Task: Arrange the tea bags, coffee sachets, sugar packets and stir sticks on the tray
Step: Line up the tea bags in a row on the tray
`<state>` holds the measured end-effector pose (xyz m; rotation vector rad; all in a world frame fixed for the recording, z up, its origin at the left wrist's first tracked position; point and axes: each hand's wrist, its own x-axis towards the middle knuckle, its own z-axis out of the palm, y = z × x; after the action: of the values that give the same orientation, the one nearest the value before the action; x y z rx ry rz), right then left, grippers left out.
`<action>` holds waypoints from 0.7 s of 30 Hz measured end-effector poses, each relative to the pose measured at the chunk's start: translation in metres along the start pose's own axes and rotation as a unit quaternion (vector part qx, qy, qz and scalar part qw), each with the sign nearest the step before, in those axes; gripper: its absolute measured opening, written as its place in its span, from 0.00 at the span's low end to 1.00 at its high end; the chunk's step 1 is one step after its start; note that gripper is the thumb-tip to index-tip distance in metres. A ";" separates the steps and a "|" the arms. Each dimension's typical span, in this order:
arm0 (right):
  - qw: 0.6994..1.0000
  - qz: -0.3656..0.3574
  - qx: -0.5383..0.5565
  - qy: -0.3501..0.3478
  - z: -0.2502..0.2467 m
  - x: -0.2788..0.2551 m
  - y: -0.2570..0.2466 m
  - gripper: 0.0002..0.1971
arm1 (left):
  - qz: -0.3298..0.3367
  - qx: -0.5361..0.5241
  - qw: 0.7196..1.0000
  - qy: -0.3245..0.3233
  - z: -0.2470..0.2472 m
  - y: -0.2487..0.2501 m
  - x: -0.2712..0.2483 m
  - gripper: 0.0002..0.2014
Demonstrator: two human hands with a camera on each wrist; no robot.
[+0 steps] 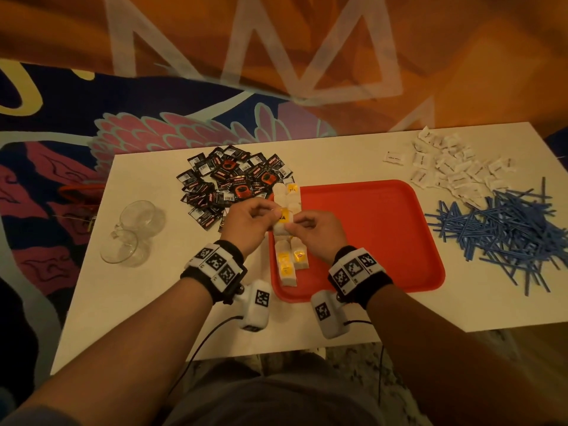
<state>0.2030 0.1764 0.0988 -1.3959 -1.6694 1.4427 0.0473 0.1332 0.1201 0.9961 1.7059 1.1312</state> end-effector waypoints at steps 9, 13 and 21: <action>0.979 0.121 -0.161 -0.030 -0.011 -0.012 0.061 0.07 | -0.008 0.260 0.960 -0.101 0.021 -0.060 0.005 0.03; 0.950 0.193 -0.227 -0.090 -0.009 -0.018 0.093 0.09 | 0.003 0.440 0.876 -0.197 0.027 -0.095 -0.009 0.09; 0.938 0.217 -0.251 -0.098 0.005 -0.014 0.112 0.11 | 0.092 0.554 0.799 -0.212 0.044 -0.132 -0.033 0.15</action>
<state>0.2429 0.1499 -0.0037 -2.0613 -2.0473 1.4800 0.0776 0.0788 -0.0088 1.9615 1.8512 -0.1723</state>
